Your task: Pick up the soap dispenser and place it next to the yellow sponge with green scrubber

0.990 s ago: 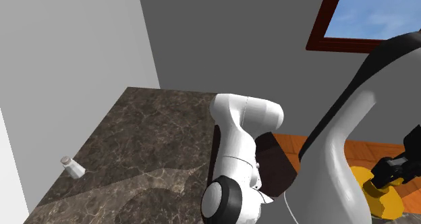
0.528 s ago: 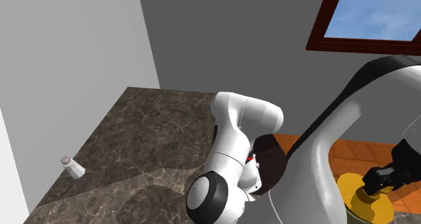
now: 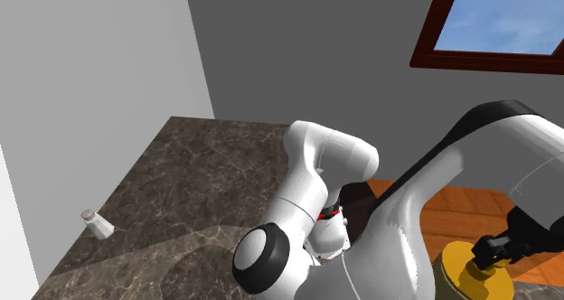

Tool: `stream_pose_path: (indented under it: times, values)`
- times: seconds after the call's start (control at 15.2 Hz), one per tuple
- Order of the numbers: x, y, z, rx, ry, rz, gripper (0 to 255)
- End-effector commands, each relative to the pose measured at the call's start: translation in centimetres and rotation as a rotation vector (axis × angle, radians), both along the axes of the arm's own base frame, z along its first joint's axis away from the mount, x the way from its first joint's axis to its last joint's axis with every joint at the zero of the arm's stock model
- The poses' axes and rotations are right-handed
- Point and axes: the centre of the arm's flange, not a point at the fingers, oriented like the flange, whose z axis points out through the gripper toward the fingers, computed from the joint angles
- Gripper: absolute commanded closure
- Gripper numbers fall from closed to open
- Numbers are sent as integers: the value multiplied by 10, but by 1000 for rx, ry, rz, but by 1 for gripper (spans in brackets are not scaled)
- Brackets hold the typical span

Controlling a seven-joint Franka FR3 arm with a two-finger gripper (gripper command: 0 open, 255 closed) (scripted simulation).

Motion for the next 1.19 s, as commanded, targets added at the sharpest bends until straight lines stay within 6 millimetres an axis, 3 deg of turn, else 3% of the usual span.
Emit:
stream_pose_path:
  times: [0.0,0.26,0.73,0.79,1.12]
  values:
    - [-1,0,-12,-1,0,0,255]
    - [-1,0,-30,-1,0,0,255]
    - [-1,0,-30,-1,0,0,255]
    - [-1,0,-30,-1,0,0,0]
    - [-1,0,-30,-1,0,0,0]
